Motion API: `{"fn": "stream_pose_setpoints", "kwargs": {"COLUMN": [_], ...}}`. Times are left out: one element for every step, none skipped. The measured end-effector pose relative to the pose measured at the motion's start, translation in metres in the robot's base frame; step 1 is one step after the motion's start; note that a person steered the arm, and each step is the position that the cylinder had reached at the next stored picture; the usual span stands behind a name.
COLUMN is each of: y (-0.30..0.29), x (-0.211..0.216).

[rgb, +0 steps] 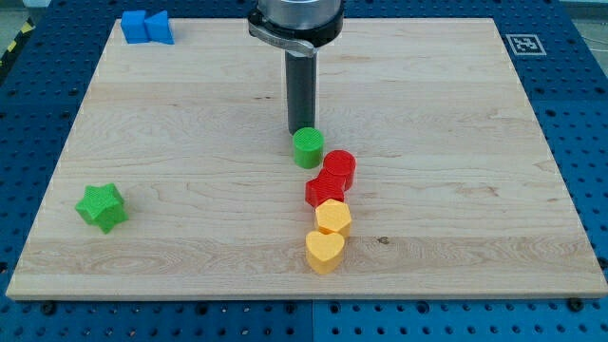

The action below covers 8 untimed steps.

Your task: Move your arm downwards

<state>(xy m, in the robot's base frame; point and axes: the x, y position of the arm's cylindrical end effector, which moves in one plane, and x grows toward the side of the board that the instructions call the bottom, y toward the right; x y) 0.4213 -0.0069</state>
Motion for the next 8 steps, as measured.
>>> {"fn": "stream_pose_setpoints", "kwargs": {"y": [0.005, -0.003, -0.045, -0.075, -0.092, -0.095, -0.095, -0.095], "x": [0.000, 0.000, 0.000, 0.001, 0.012, 0.026, 0.041, 0.057]}}
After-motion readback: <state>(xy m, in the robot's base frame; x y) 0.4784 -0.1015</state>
